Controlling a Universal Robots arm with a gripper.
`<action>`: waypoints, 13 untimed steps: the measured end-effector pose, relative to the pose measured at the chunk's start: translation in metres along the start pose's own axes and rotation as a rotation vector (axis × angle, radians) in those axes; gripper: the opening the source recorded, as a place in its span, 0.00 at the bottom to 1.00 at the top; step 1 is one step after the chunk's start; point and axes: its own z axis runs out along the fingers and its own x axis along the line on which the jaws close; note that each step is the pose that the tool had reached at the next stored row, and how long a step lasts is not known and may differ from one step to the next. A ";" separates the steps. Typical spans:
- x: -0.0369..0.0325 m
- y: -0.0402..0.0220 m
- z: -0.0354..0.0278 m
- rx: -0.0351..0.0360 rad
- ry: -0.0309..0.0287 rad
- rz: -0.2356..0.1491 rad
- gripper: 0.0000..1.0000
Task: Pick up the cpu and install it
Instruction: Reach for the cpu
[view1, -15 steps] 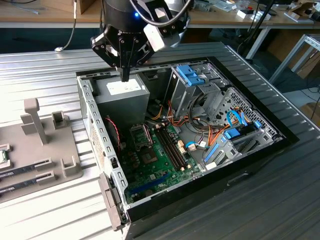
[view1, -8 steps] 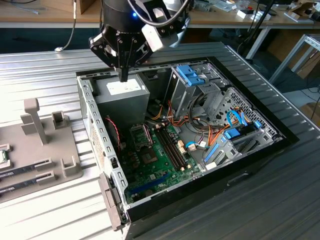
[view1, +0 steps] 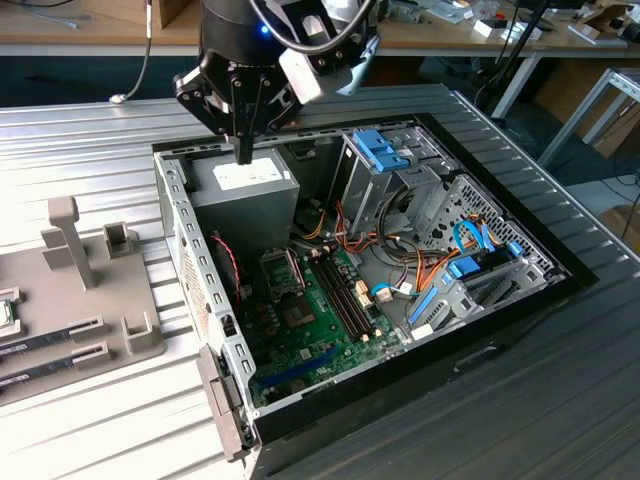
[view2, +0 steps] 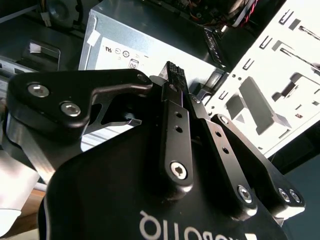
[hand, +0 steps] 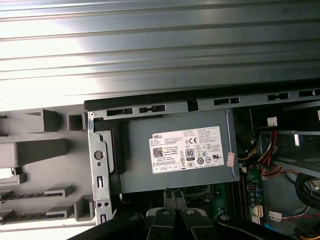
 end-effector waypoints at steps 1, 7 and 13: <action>0.0002 0.0000 0.0000 0.0000 0.0000 0.000 0.11; 0.0025 -0.0002 0.0001 0.0000 0.0000 0.000 0.11; 0.0050 -0.0004 0.0002 0.0000 0.0000 0.000 0.11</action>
